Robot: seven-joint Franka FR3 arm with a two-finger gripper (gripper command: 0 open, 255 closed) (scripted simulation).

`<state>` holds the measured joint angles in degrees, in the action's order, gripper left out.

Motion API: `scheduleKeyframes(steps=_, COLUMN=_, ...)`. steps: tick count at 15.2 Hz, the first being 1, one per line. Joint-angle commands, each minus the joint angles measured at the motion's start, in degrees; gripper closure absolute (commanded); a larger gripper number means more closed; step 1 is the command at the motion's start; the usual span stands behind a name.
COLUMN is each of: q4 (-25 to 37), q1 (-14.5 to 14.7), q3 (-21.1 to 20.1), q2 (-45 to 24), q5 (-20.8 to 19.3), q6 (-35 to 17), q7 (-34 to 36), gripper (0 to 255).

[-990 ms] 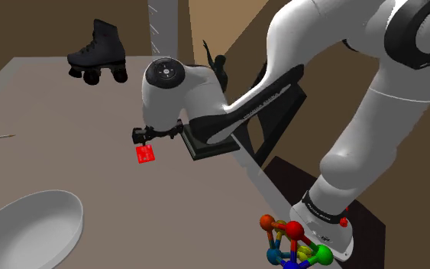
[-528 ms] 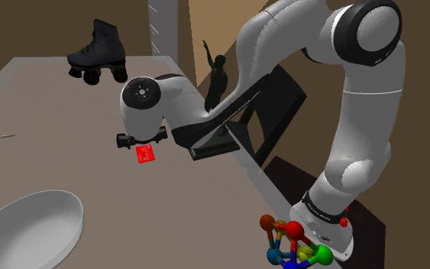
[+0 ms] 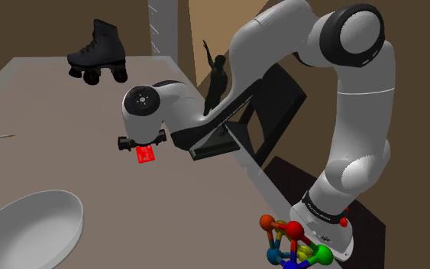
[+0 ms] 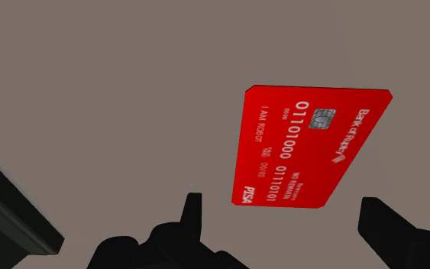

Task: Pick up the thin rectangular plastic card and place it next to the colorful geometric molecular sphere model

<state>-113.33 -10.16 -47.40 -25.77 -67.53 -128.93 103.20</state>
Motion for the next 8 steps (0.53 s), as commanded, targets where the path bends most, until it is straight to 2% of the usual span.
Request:
scheduleKeyframes(steps=1, q4=0.0, q1=0.0, q3=0.0, q2=-0.1, q5=-0.1, q6=0.0, q7=0.0, gripper=0)
scheduleKeyframes(steps=4, q4=0.0, q1=0.0, q3=0.0, q2=-0.1, q5=-0.1, q6=0.0, q7=0.0, gripper=0)
scheduleKeyframes(steps=5, q4=0.0, q1=0.0, q3=0.0, q2=-0.1, q5=-0.1, q6=0.0, q7=0.0, gripper=255)
scheduleKeyframes(steps=8, q4=0.3, q1=0.2, q3=0.2, q2=-0.4, q5=-0.3, q6=0.0, q7=0.1, gripper=255)
